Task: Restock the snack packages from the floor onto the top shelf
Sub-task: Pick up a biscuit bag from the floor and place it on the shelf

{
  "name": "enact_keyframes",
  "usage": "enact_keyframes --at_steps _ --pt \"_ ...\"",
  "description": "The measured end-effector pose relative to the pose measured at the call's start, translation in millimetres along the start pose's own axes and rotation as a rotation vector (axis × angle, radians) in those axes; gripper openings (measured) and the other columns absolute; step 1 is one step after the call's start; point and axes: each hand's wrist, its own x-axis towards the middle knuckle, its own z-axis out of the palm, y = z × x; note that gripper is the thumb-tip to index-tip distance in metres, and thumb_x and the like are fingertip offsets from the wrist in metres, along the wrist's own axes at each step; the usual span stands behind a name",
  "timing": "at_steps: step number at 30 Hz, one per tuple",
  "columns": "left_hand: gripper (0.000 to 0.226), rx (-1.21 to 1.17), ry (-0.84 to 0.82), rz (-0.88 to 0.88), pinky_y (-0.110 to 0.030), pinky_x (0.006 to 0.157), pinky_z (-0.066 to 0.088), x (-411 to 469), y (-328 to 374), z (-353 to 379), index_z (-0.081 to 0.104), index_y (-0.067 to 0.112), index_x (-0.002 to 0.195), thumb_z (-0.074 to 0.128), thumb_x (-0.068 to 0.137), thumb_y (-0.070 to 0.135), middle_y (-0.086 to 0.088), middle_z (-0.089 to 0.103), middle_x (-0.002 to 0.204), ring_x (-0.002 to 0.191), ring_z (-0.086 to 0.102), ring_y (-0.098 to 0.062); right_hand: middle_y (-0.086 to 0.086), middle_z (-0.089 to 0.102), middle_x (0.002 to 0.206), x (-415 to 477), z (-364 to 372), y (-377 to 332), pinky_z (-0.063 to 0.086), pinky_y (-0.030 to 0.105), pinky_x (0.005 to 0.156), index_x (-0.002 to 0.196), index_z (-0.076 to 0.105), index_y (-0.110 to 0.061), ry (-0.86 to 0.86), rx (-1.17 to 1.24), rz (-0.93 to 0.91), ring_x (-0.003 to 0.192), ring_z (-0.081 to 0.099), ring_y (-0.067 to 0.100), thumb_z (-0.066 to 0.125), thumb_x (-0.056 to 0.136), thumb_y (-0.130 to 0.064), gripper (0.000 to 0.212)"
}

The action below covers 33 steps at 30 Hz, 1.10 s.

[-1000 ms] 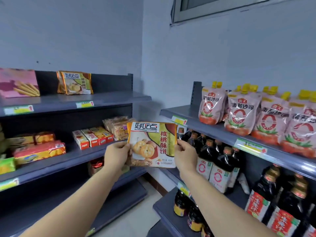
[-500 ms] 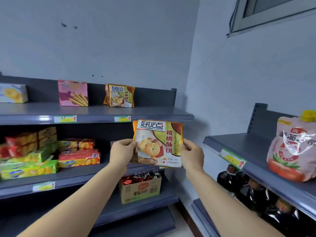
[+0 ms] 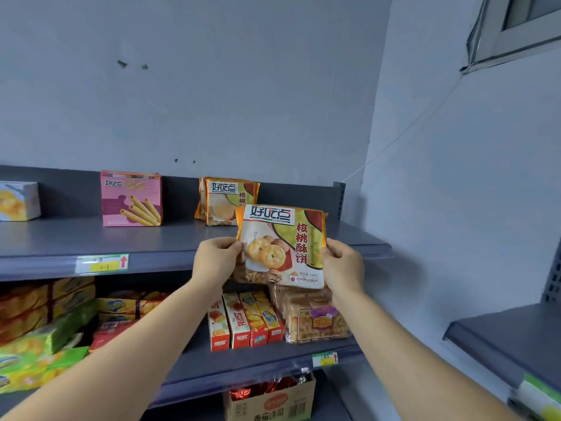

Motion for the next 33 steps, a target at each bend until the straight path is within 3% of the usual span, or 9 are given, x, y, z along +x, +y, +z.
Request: enact_keyframes --at_steps 2,5,8,10,13,20,26,33 --pt "0.015 0.011 0.002 0.013 -0.045 0.084 0.057 27.8 2.3 2.7 0.074 0.020 0.093 0.058 0.094 0.020 -0.002 0.070 0.089 0.092 0.067 -0.023 -0.008 0.069 0.098 23.1 17.9 -1.8 0.057 0.031 0.068 0.108 0.068 -0.026 -0.002 0.010 -0.014 0.085 0.066 0.009 0.051 0.098 -0.019 0.021" --pt "0.027 0.026 0.022 0.047 -0.047 0.086 0.057 67.6 4.7 7.4 0.064 0.028 0.070 0.060 0.093 0.017 -0.003 0.069 0.087 0.093 0.068 -0.027 -0.005 0.070 0.103 60.8 43.8 -1.6 0.055 0.032 0.072 0.112 0.069 -0.022 -0.016 0.022 -0.032 0.090 0.065 0.012 0.052 0.097 -0.018 0.023" --pt "0.018 0.068 0.048 0.071 -0.044 0.085 0.057 105.1 3.6 9.2 0.064 0.023 0.076 0.060 0.094 0.019 -0.006 0.070 0.096 0.093 0.068 -0.026 -0.007 0.069 0.095 96.3 69.5 0.5 0.054 0.031 0.070 0.109 0.070 -0.023 -0.062 0.033 -0.058 0.085 0.064 0.010 0.052 0.096 -0.017 0.022" --pt "0.016 0.082 0.061 0.069 -0.045 0.085 0.057 131.4 2.1 7.0 0.068 0.021 0.078 0.061 0.092 0.018 -0.008 0.072 0.094 0.090 0.069 -0.027 -0.009 0.068 0.089 118.7 88.0 0.4 0.057 0.037 0.076 0.107 0.070 -0.025 -0.093 0.023 -0.066 0.085 0.066 0.012 0.054 0.095 -0.018 0.022" --pt "0.011 0.132 0.083 0.055 -0.048 0.086 0.057 166.0 -1.3 -0.1 0.073 0.013 0.095 0.063 0.090 0.015 -0.009 0.073 0.092 0.089 0.069 -0.027 -0.011 0.069 0.086 146.1 116.7 1.3 0.058 0.041 0.079 0.093 0.067 -0.034 -0.152 0.007 -0.087 0.084 0.068 0.013 0.055 0.094 -0.018 0.020" --pt "0.020 0.250 0.132 0.030 -0.052 0.083 0.057 232.0 -14.4 -19.5 0.068 0.015 0.070 0.064 0.086 0.004 -0.017 0.072 0.085 0.087 0.070 -0.036 -0.011 0.070 0.086 188.6 182.0 6.5 0.057 0.041 0.080 0.094 0.065 -0.030 -0.245 -0.051 -0.115 0.084 0.068 0.012 0.059 0.092 -0.018 0.014" --pt "0.014 0.297 0.115 -0.013 -0.051 0.079 0.058 288.1 -34.2 -38.2 0.067 0.007 0.078 0.059 0.084 -0.003 -0.020 0.071 0.084 0.084 0.070 -0.036 -0.008 0.068 0.091 213.7 235.0 17.6 0.056 0.042 0.084 0.104 0.063 -0.024 -0.281 -0.124 -0.100 0.089 0.066 0.013 0.062 0.089 -0.015 0.017" --pt "0.008 0.406 0.034 0.007 -0.047 0.076 0.060 335.8 -48.9 -46.0 0.065 0.004 0.080 0.062 0.081 -0.003 -0.015 0.072 0.080 0.079 0.072 -0.030 -0.009 0.065 0.088 234.3 270.5 27.1 0.056 0.042 0.085 0.093 0.055 -0.028 -0.266 -0.211 -0.062 0.089 0.065 0.014 0.062 0.089 -0.011 0.018"
